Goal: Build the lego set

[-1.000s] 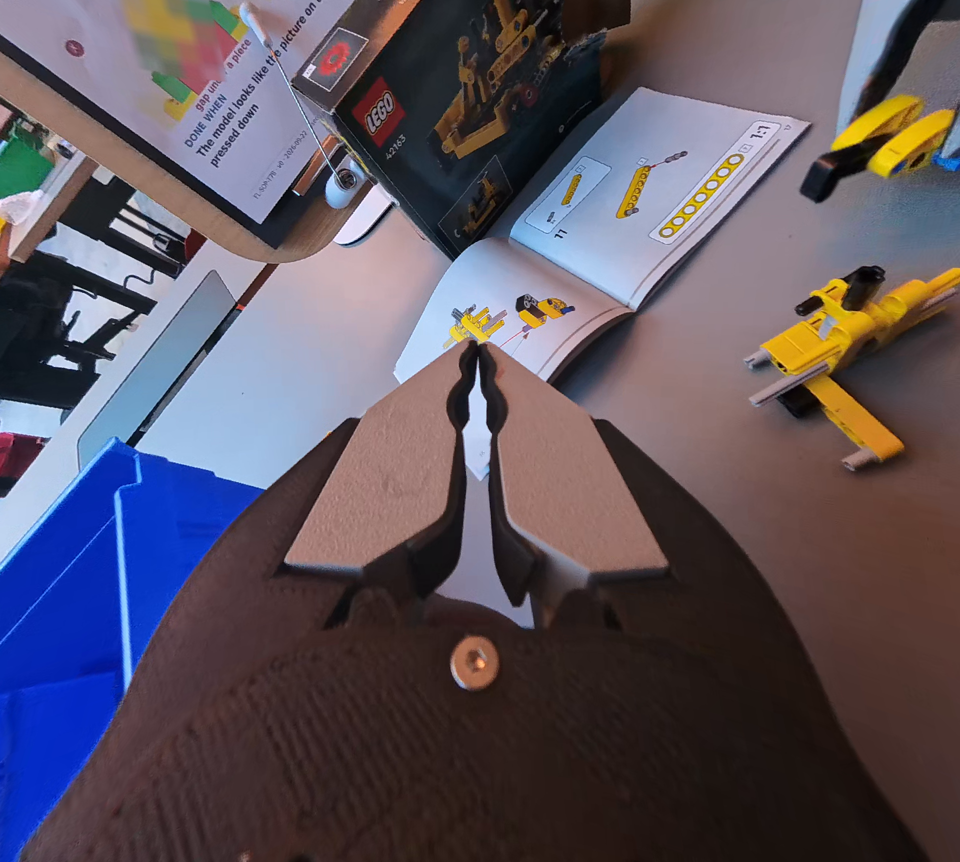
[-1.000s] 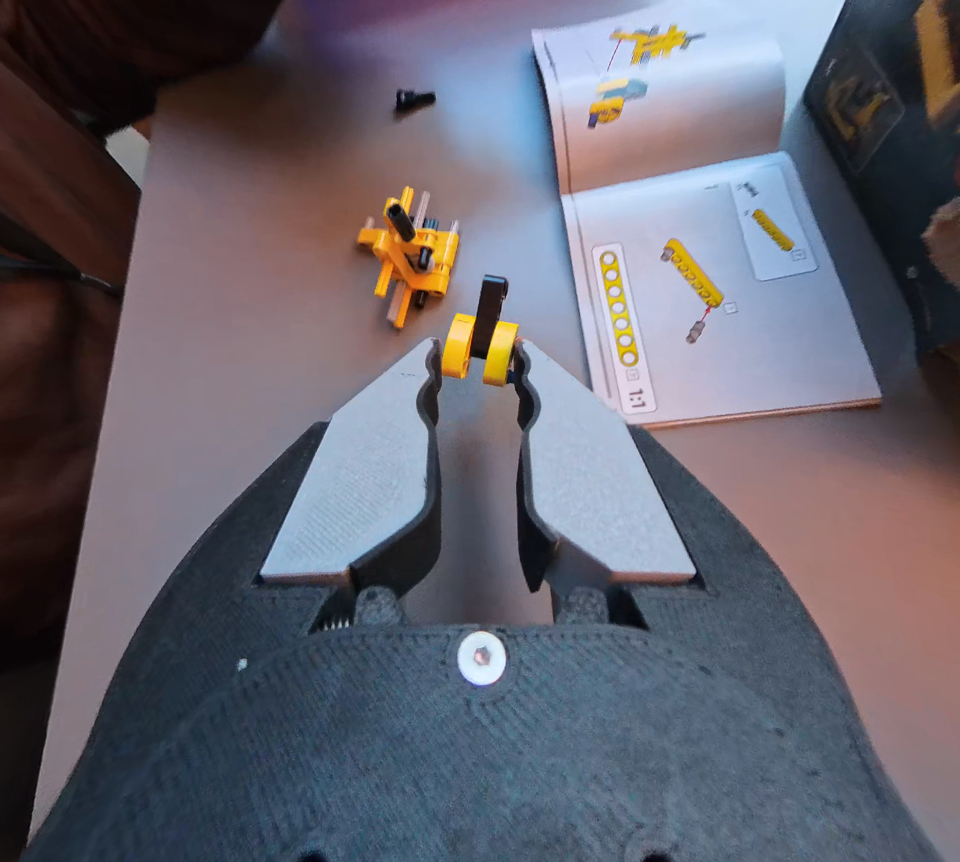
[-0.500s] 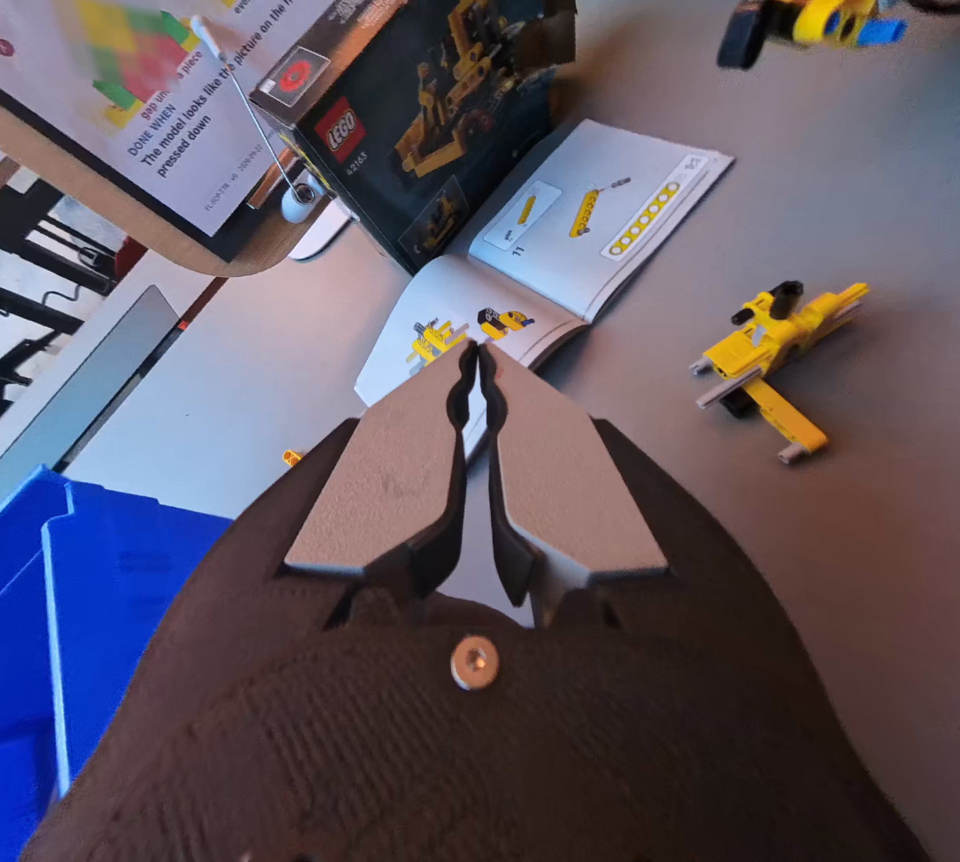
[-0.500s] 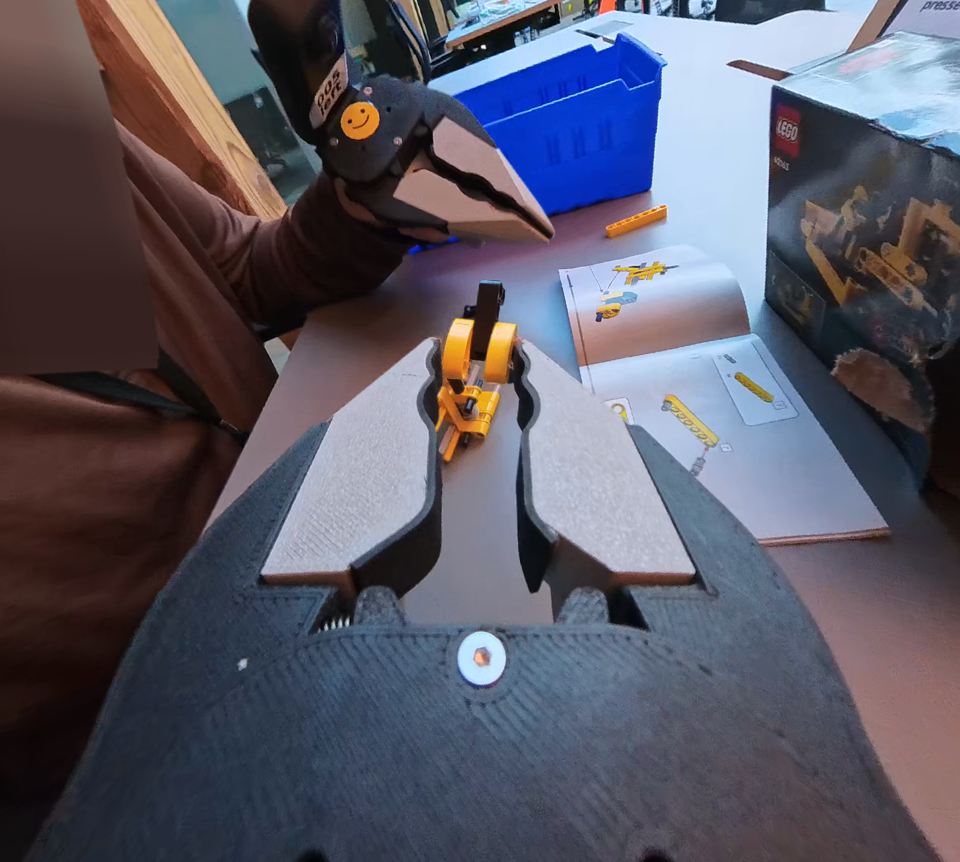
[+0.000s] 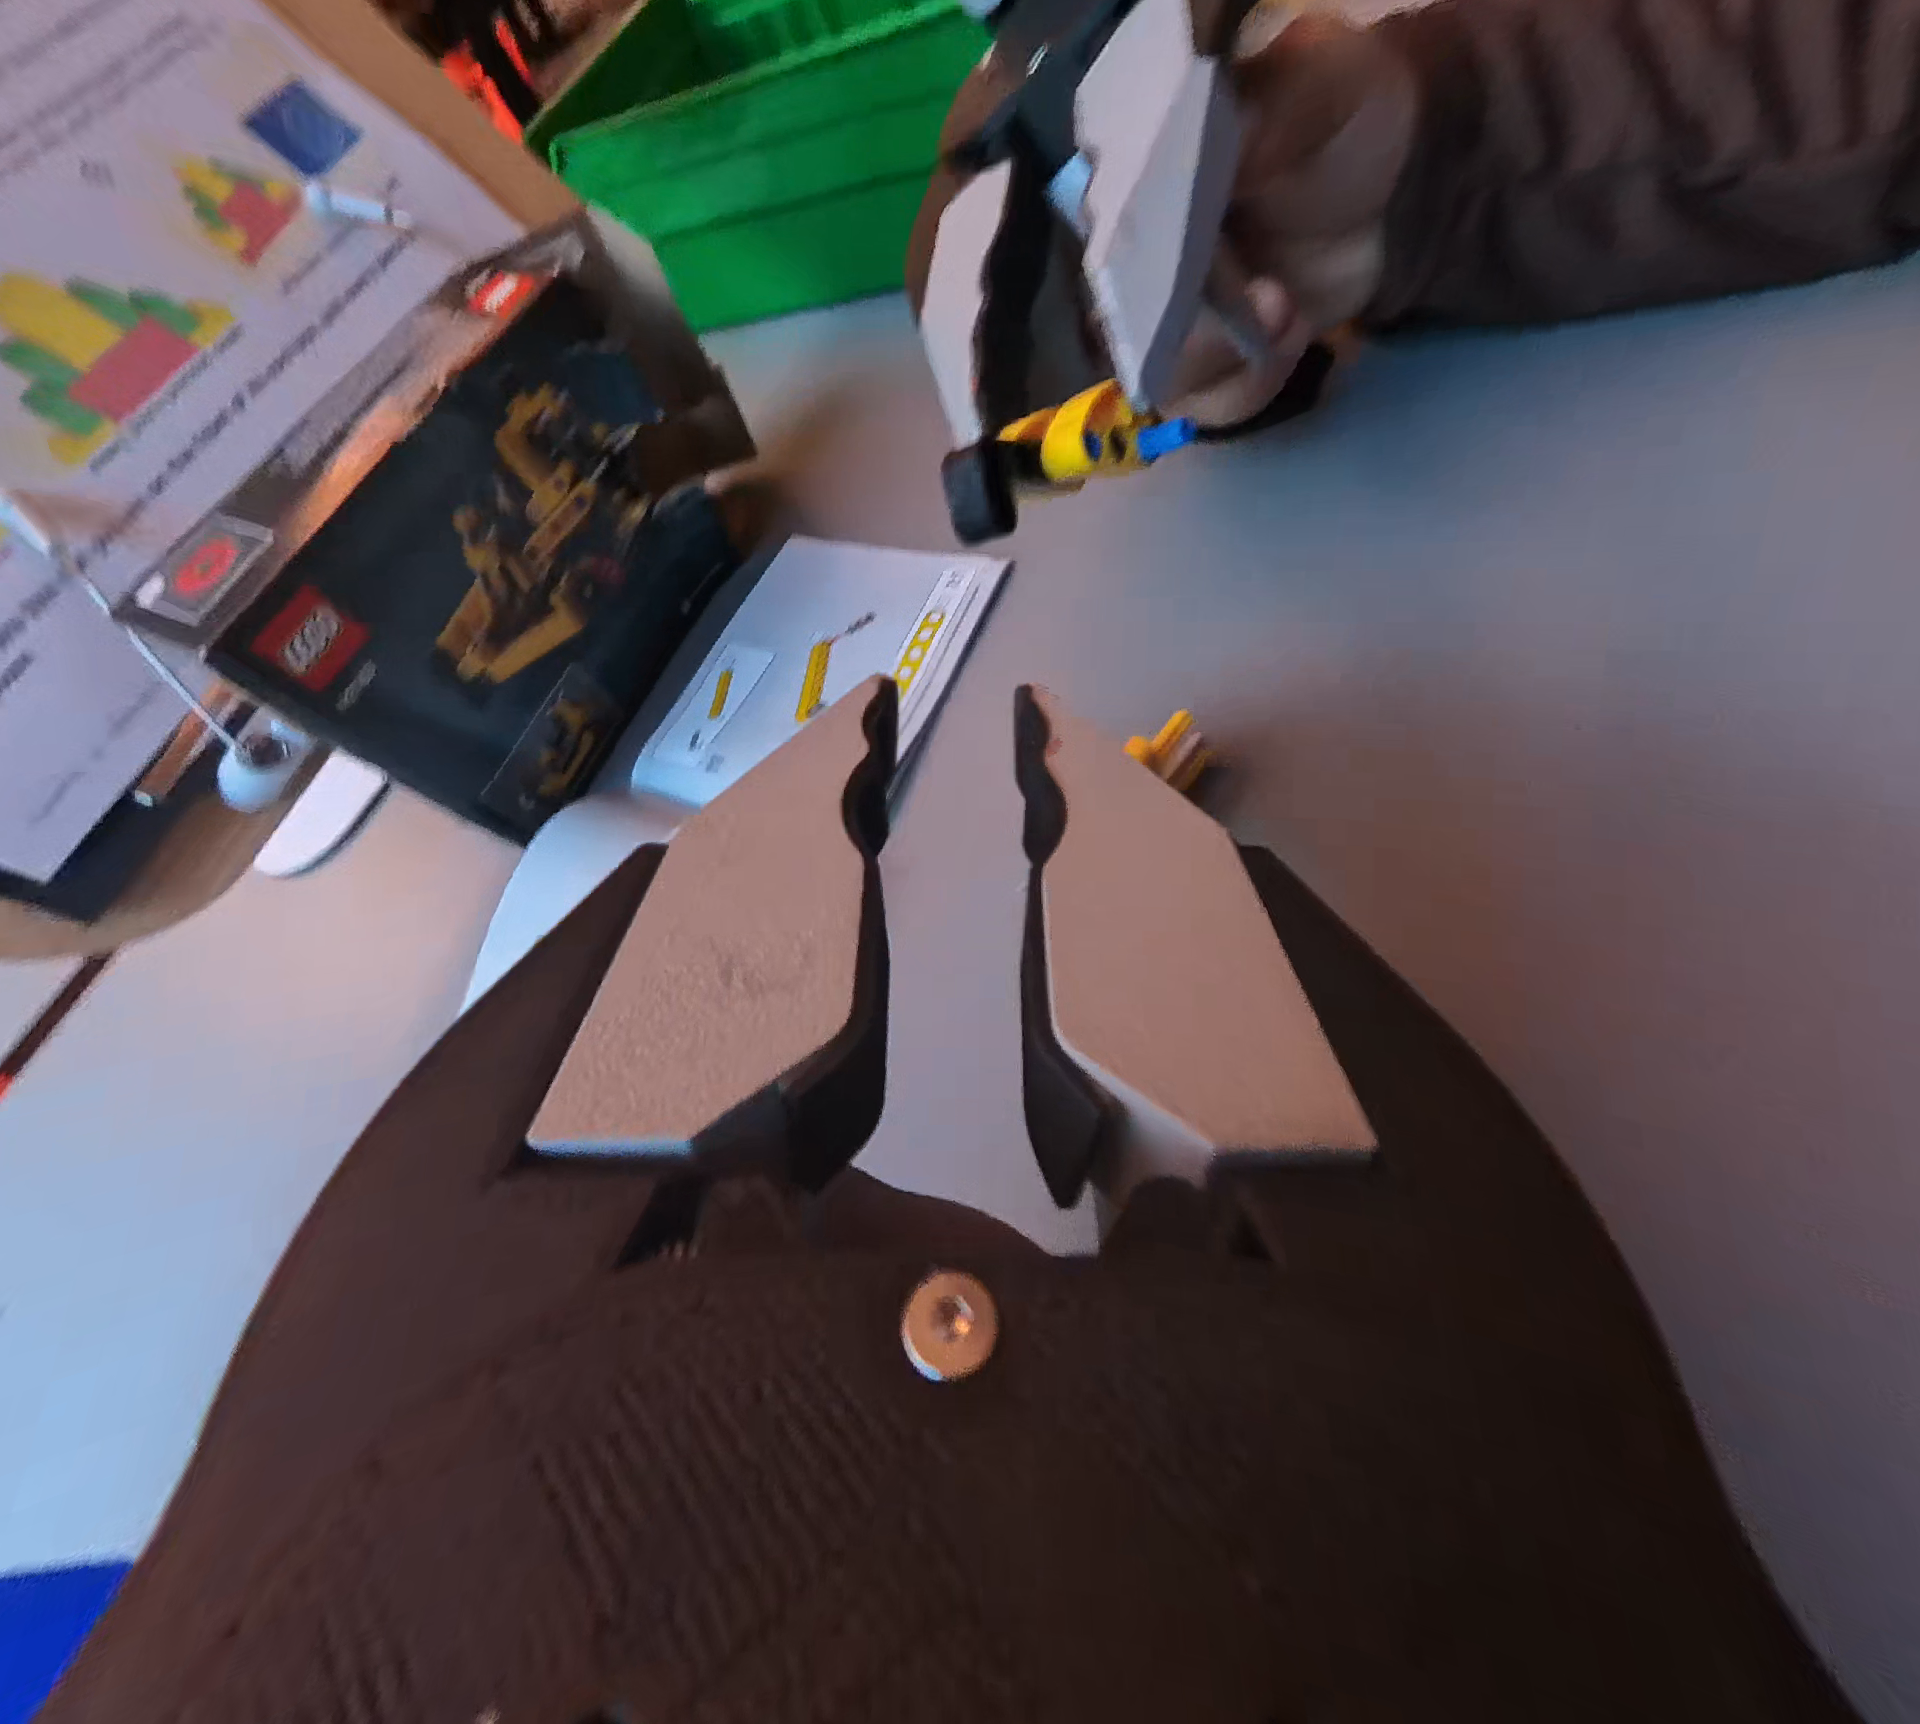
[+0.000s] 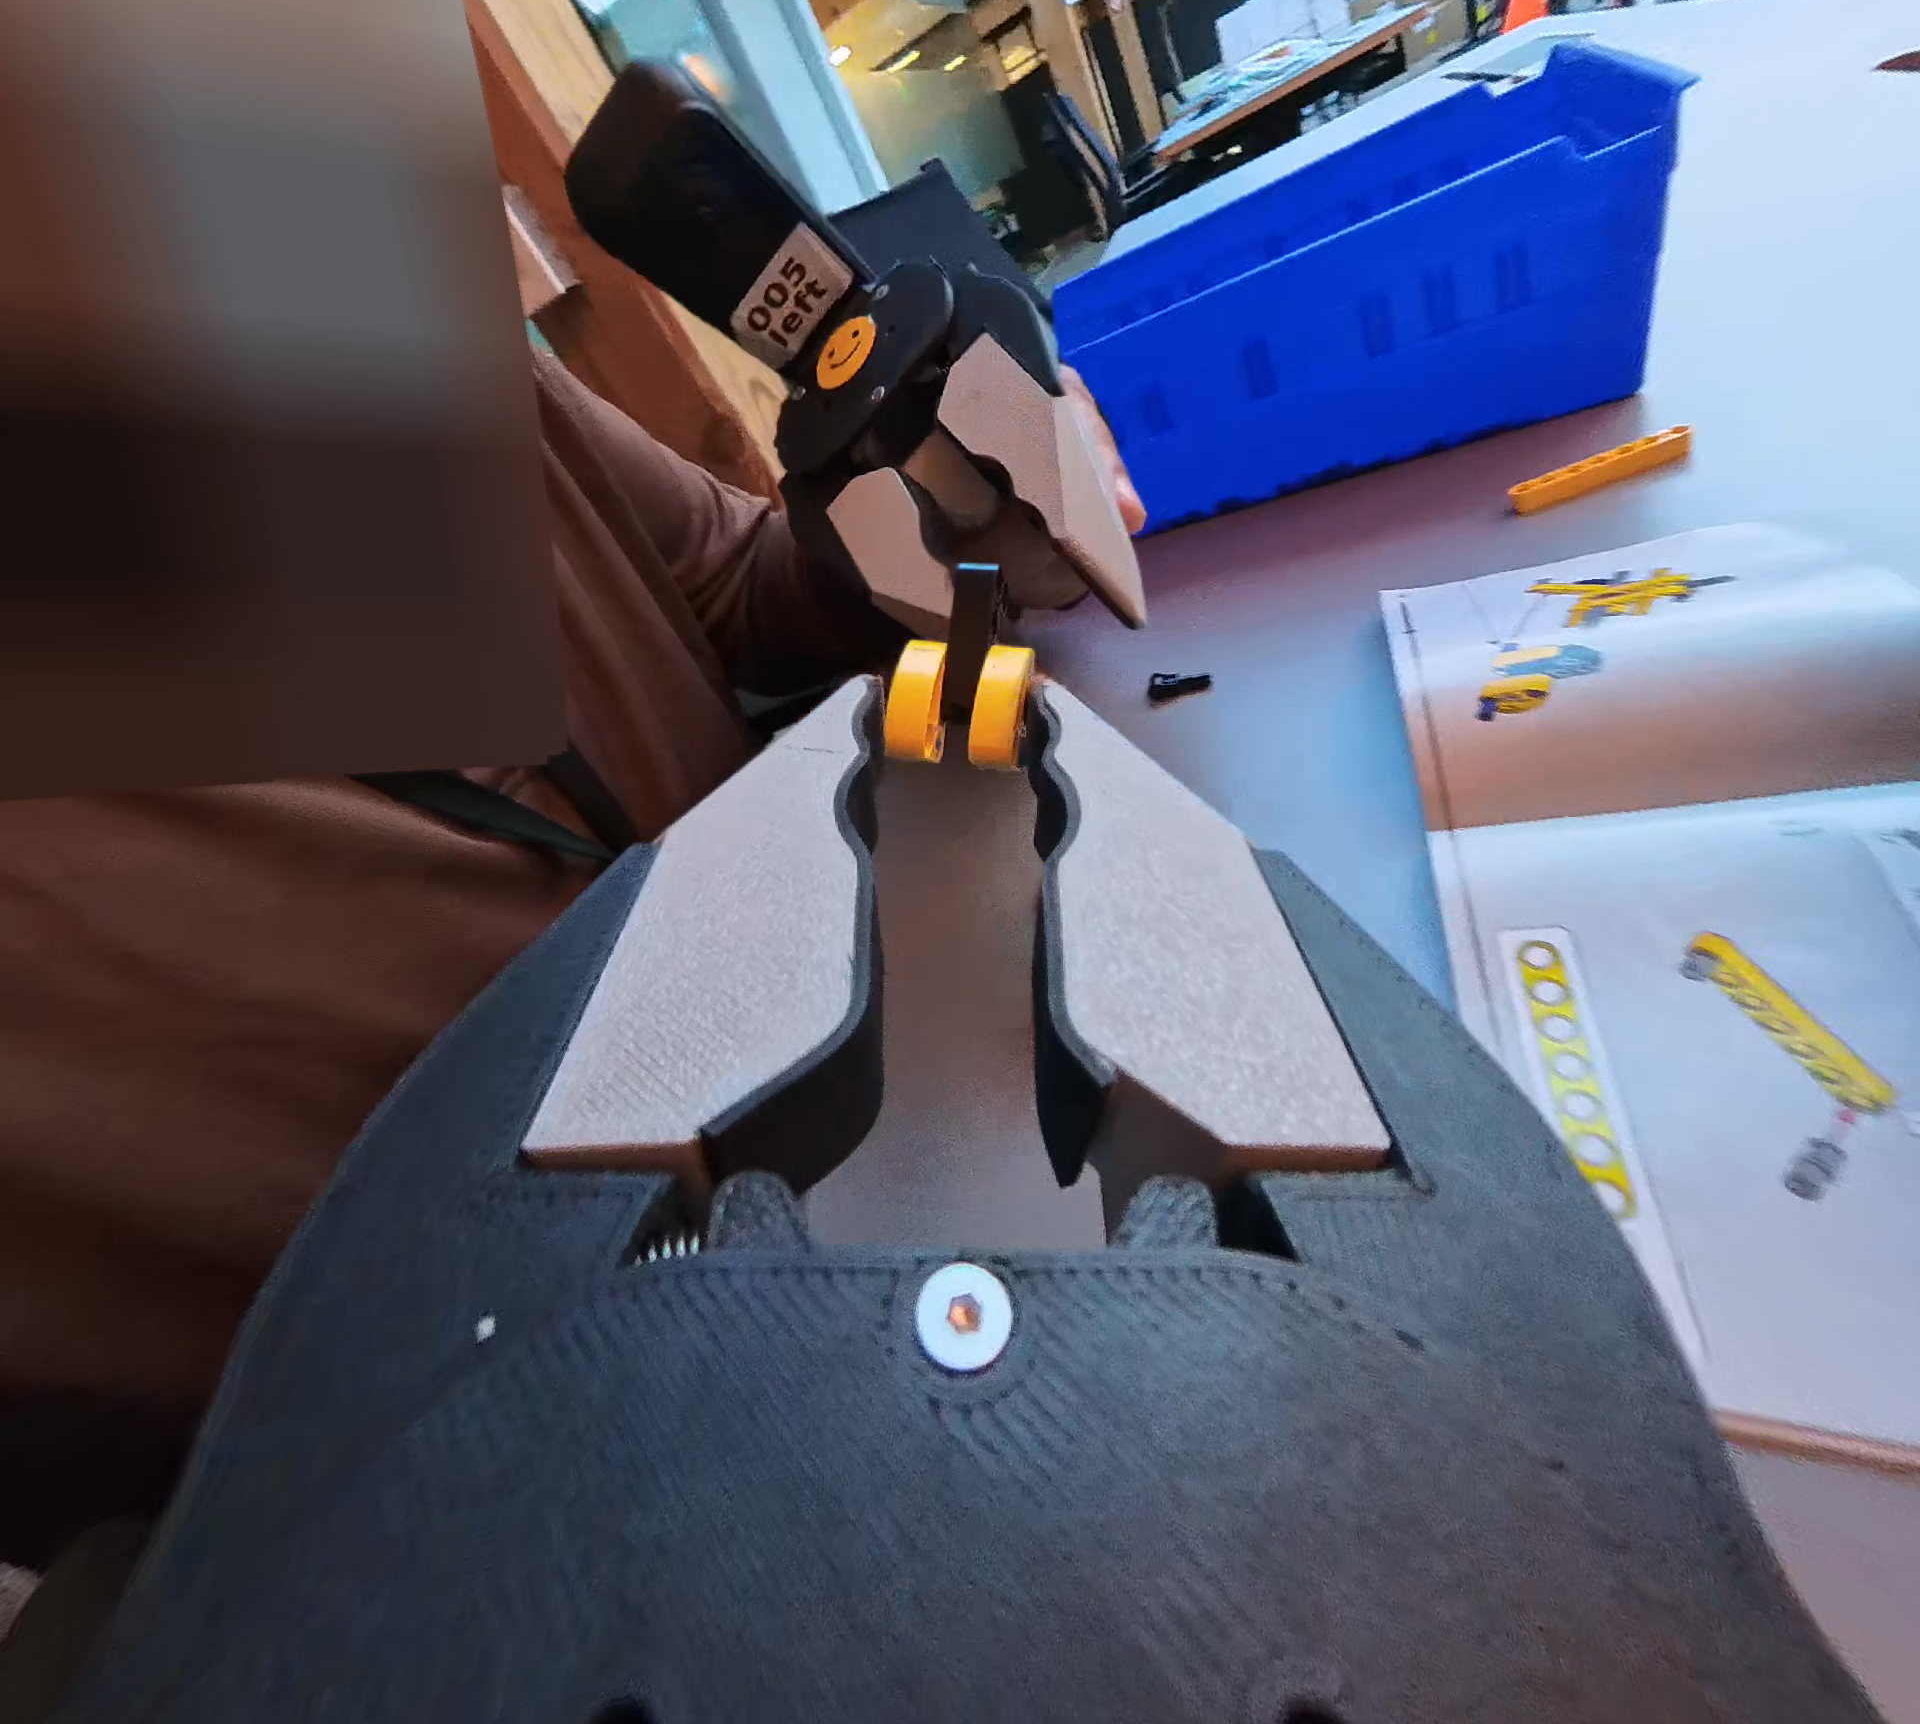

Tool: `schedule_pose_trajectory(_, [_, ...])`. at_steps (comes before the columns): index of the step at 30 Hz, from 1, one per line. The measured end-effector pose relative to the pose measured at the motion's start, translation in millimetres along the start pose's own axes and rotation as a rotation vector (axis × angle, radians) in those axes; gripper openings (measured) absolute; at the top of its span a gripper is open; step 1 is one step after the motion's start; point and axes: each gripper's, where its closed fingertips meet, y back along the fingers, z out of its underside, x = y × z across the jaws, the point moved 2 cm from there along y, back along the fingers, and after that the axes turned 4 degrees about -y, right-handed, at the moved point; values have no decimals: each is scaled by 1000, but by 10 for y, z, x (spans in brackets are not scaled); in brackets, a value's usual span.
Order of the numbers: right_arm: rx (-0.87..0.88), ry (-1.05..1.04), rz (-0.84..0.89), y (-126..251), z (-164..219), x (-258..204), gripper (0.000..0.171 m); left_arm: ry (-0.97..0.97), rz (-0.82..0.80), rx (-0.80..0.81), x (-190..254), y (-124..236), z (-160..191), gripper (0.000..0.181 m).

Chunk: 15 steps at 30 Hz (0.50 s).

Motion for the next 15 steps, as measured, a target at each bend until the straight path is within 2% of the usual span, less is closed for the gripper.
schedule_pose_trajectory(1, [-5,-8,-19,-30,14,-19,24,-27,-4,26,23,6,-42,21])
schedule_pose_trajectory(5, [-46,-34,-69,-130,84,-69,24,-113,-41,117,47,57,-180,26])
schedule_pose_trajectory(8, [-71,-84,-99,-158,131,-78,23,-189,-13,195,132,121,-255,13])
schedule_pose_trajectory(11, [-80,-121,-112,-162,159,-62,23,-199,25,181,171,116,-206,27])
schedule_pose_trajectory(15, [-96,-132,-131,-165,187,-82,23,-228,51,203,240,132,-220,13])
